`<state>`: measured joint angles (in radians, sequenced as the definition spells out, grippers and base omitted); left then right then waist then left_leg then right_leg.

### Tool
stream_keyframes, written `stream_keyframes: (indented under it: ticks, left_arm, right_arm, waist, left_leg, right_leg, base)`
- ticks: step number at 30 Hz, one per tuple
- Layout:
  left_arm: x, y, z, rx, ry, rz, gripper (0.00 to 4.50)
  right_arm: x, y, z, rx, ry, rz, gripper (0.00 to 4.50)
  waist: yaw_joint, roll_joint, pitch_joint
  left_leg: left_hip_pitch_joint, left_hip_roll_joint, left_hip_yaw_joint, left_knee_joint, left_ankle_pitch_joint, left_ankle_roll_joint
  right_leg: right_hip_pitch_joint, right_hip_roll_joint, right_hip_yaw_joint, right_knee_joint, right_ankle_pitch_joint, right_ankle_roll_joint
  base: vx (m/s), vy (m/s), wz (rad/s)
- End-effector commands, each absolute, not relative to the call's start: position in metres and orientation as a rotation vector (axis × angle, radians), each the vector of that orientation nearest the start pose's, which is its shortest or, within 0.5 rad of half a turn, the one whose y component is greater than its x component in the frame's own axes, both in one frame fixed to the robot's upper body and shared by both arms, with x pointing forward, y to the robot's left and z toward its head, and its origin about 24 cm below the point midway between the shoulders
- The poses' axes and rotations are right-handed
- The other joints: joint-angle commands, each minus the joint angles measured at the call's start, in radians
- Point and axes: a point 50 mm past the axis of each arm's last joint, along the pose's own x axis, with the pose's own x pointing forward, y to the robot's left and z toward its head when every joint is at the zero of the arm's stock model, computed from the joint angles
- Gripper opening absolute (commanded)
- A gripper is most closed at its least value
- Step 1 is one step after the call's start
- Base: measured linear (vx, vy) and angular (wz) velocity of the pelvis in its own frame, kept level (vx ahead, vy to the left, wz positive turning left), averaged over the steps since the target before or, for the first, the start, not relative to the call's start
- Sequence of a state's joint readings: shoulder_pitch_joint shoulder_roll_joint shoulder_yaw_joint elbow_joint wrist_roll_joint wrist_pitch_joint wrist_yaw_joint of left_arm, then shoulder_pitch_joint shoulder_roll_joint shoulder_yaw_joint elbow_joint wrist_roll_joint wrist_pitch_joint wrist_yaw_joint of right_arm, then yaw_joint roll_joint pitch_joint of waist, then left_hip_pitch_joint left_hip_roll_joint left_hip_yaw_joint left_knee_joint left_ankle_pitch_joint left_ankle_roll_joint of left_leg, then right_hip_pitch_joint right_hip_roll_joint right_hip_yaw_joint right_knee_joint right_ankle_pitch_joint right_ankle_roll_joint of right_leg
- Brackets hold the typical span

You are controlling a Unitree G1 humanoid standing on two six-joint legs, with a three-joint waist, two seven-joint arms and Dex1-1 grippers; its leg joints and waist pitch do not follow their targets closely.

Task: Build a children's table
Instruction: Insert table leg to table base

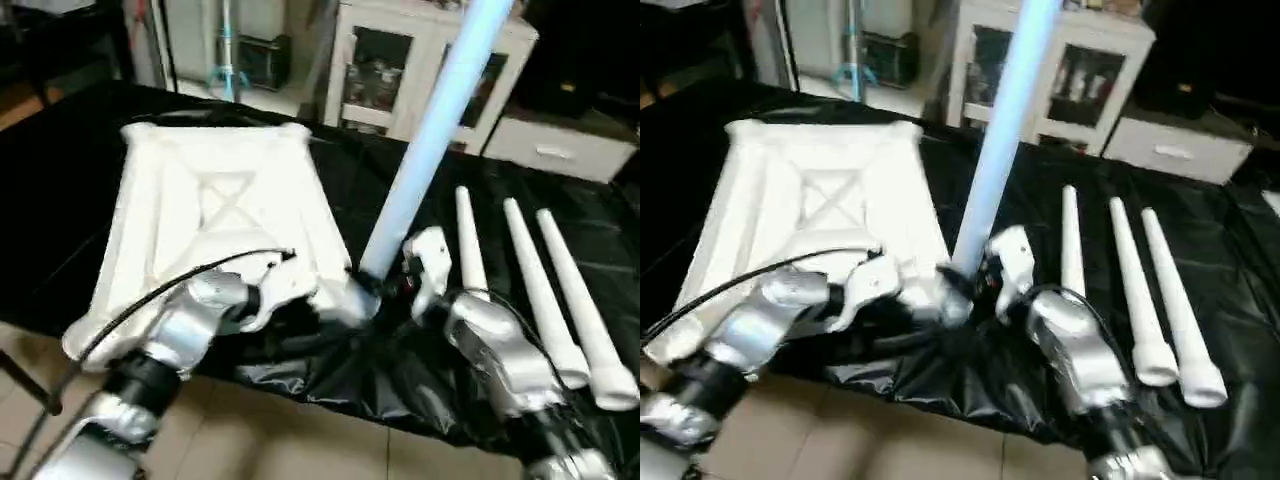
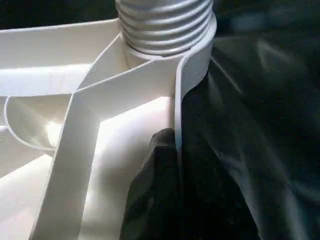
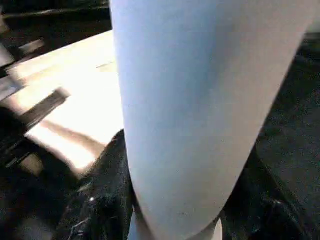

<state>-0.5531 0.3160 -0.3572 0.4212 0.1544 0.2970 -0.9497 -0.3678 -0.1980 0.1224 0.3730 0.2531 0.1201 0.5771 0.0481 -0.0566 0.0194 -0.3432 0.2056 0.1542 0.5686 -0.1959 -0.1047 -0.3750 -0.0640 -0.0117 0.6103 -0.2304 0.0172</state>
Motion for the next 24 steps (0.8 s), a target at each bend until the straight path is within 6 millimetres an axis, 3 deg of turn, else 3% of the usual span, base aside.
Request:
stream_keyframes:
  ticks: [1, 5, 7, 10, 11, 15, 18, 21, 24]
  left_arm:
    - [0.327, 0.109, 0.061, 0.465, 0.423, -1.023, 0.00]
    - [0.342, 0.084, 0.074, 0.436, 0.388, -0.928, 0.00]
    - [0.347, 0.073, 0.080, 0.421, 0.371, -0.889, 0.00]
    - [0.354, 0.054, 0.091, 0.444, 0.339, -0.802, 0.00]
    - [0.355, 0.049, 0.093, 0.442, 0.334, -0.781, 0.00]
    - [0.359, 0.039, 0.096, 0.405, 0.321, -0.725, 0.00]
    - [0.360, 0.041, 0.095, 0.402, 0.324, -0.719, 0.00]
    - [0.360, 0.042, 0.095, 0.402, 0.331, -0.714, 0.00]
    - [0.360, 0.044, 0.093, 0.402, 0.337, -0.709, 0.00]
  right_arm:
    - [0.304, -0.161, 0.000, -0.013, 0.389, 0.443, 1.87]
    - [0.326, -0.153, 0.004, -0.031, 0.391, 0.291, 1.86]
    - [0.331, -0.148, 0.004, -0.037, 0.403, 0.258, 1.86]
    - [0.340, -0.141, 0.004, -0.070, 0.424, 0.154, 1.86]
    - [0.343, -0.139, 0.005, -0.067, 0.428, 0.126, 1.86]
    - [0.349, -0.130, 0.010, -0.052, 0.395, 0.046, 1.86]
    - [0.351, -0.124, 0.011, -0.032, 0.384, 0.054, 1.86]
    - [0.351, -0.120, 0.011, -0.028, 0.379, 0.062, 1.86]
    - [0.353, -0.116, 0.013, -0.001, 0.362, 0.083, 1.86]
  waist:
    - [0.000, 0.001, -0.035]
    - [-0.005, 0.005, -0.033]
    - [-0.002, 0.003, -0.042]
    - [-0.005, 0.001, -0.045]
    - [-0.004, 0.000, -0.043]
    - [0.000, -0.011, -0.054]
    - [0.000, -0.012, -0.049]
    - [0.000, -0.013, -0.044]
    - [-0.002, -0.010, -0.044]
  left_leg:
    - [-0.009, 0.018, -0.001, -0.081, -0.293, -0.032]
    - [-0.014, 0.015, 0.009, -0.073, -0.180, -0.022]
    - [-0.013, 0.013, 0.012, -0.064, -0.115, -0.019]
    - [-0.013, 0.008, 0.015, -0.056, -0.004, 0.007]
    - [-0.014, 0.006, 0.016, -0.054, 0.001, 0.014]
    - [-0.018, 0.000, 0.019, -0.041, 0.102, 0.063]
    - [-0.015, 0.004, 0.022, -0.041, 0.071, 0.092]
    - [-0.013, 0.010, 0.022, -0.046, 0.009, 0.085]
    - [-0.011, 0.012, 0.022, -0.046, -0.008, 0.077]
  right_leg:
    - [0.016, -0.055, 0.027, -0.085, -0.246, -0.139]
    - [0.017, -0.051, 0.024, -0.073, -0.095, -0.179]
    - [0.029, -0.048, 0.024, -0.061, 0.023, -0.193]
    - [0.035, -0.042, 0.022, -0.046, 0.213, -0.216]
    - [0.035, -0.043, 0.022, -0.046, 0.226, -0.220]
    - [0.048, -0.040, 0.023, -0.029, 0.417, -0.235]
    - [0.045, -0.041, 0.023, -0.030, 0.403, -0.242]
    - [0.041, -0.046, 0.023, -0.037, 0.294, -0.245]
    - [0.038, -0.046, 0.024, -0.038, 0.258, -0.245]
  base:
    - [0.000, 0.000, 0.00]
    - [0.000, 0.000, 0.00]
    - [0.000, 0.000, 0.00]
    - [0.000, 0.000, 0.00]
    - [0.000, 0.000, 0.00]
    - [0.000, 0.000, 0.00]
    - [0.000, 0.000, 0.00]
    - [0.000, 0.000, 0.00]
    - [0.000, 0.000, 0.00]
